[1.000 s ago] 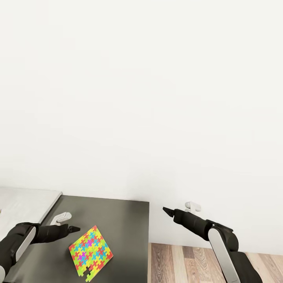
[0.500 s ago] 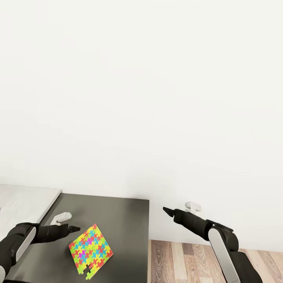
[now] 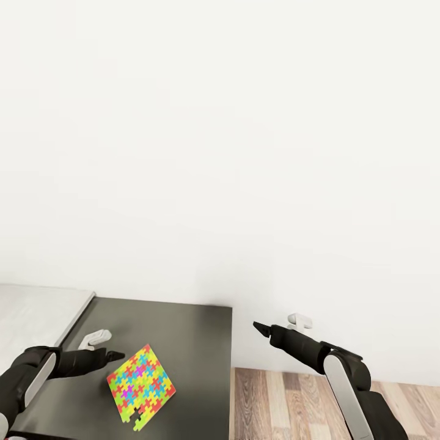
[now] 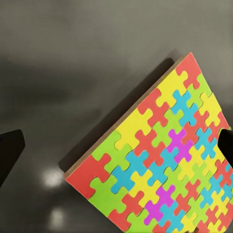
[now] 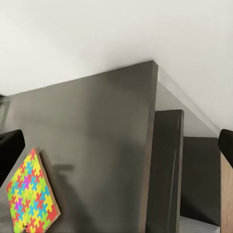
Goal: Put all the toys in the child's room - the three board games (two on the bed and one on the table), the two jigsaw puzzles on the table, and the tennis ball on the table - inside the toy box on the table in the child's room.
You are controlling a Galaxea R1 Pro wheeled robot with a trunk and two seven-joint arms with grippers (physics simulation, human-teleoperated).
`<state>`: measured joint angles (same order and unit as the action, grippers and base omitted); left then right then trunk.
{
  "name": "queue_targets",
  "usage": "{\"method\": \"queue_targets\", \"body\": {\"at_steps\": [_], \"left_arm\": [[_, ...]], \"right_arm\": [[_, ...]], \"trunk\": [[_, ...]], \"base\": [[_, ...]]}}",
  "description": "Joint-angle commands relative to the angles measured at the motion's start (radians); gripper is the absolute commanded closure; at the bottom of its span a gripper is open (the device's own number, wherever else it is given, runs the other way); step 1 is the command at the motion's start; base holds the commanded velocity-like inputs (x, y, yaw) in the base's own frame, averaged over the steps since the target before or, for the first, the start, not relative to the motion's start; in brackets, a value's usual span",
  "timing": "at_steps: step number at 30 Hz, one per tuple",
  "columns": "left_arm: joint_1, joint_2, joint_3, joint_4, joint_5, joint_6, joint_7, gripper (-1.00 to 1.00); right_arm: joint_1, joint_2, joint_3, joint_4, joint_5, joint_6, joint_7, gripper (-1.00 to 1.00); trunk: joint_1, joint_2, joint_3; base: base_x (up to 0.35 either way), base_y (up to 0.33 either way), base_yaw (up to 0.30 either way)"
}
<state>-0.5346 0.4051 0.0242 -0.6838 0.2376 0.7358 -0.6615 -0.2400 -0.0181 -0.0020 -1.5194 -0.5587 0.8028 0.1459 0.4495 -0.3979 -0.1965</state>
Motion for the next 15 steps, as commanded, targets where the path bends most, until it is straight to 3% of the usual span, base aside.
{"method": "queue_targets", "body": {"at_steps": [1, 15], "left_arm": [[-0.001, 0.0, 0.002, 0.0, 0.002, 0.005, -0.002, -1.0], [-0.001, 0.0, 0.001, 0.0, 0.002, -0.009, -0.004, -1.0]], "right_arm": [[-0.001, 0.0, 0.0, -0.001, 0.003, 0.004, 0.004, -1.0], [-0.001, 0.0, 0.0, -0.004, 0.005, 0.003, 0.004, -1.0]], "trunk": [[0.001, -0.002, -0.004], [0.001, -0.002, -0.023]], "base": [[0.0, 0.0, 0.0], [0.0, 0.0, 0.0]]}}
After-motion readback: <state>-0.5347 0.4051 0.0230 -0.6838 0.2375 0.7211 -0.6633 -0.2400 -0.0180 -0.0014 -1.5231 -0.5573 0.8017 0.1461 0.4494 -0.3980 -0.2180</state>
